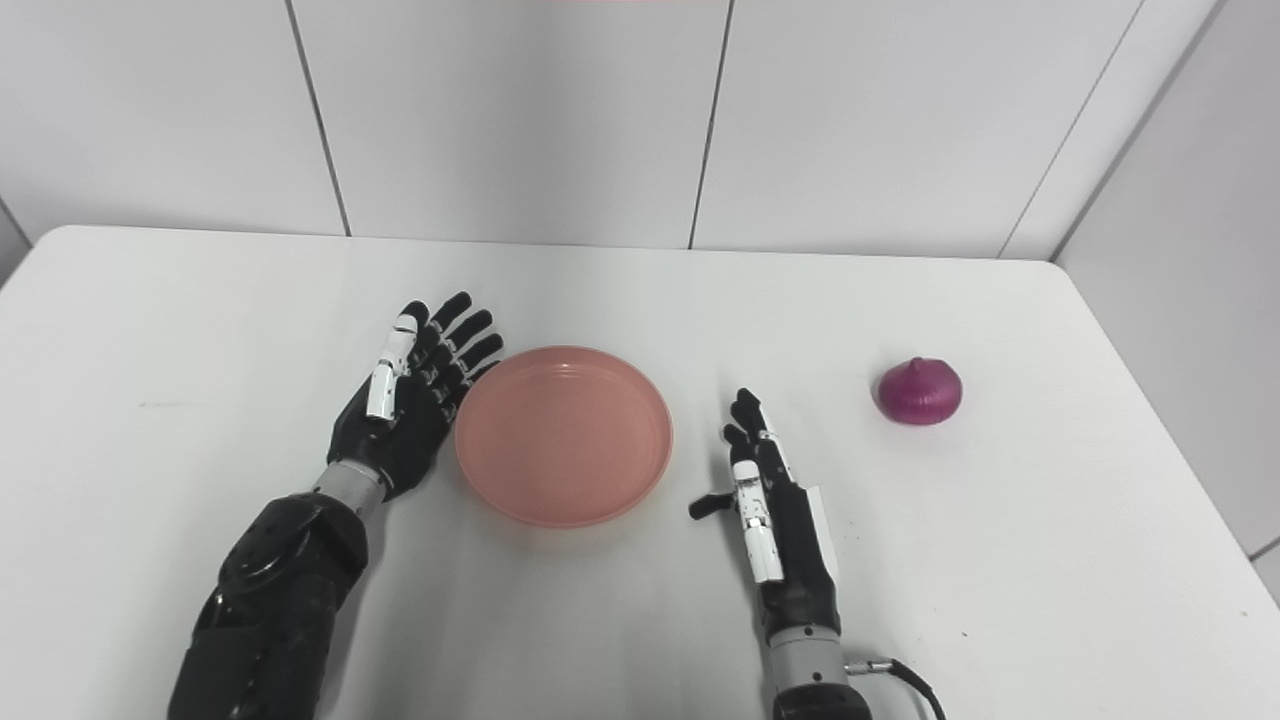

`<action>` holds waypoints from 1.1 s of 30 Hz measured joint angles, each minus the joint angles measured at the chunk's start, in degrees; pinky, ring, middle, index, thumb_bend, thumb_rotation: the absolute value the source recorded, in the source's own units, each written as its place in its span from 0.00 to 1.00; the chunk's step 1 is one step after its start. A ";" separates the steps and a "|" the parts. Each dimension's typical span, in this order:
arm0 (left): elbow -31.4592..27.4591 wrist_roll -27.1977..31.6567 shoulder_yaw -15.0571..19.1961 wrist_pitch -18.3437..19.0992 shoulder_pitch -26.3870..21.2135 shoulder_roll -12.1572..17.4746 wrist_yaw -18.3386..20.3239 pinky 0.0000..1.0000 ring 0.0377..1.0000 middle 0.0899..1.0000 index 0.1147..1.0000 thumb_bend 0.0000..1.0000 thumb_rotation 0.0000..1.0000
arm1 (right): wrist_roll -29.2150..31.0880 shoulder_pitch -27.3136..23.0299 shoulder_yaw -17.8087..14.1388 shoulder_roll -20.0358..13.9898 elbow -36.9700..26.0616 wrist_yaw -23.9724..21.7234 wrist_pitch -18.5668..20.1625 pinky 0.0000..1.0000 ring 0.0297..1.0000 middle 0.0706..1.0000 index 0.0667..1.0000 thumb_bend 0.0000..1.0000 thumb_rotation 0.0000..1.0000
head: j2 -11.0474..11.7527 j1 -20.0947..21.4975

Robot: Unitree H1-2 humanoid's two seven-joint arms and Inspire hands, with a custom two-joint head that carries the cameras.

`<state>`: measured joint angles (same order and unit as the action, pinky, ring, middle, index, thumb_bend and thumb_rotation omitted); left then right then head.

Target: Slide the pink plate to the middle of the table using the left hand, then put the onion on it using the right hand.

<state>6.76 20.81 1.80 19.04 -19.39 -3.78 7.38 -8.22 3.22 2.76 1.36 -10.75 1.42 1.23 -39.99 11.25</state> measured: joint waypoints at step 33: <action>-0.64 0.36 0.28 -0.14 1.02 -0.16 2.53 0.91 0.92 0.93 0.92 0.45 1.00 | 0.24 -4.70 -6.11 -2.78 -10.72 0.96 6.61 0.92 0.93 0.95 0.96 0.27 1.00 | 0.26 7.03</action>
<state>6.11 21.17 2.09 18.90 -18.37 -3.94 9.91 -7.98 -1.48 -3.35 -1.42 -21.46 2.37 7.85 -39.73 18.28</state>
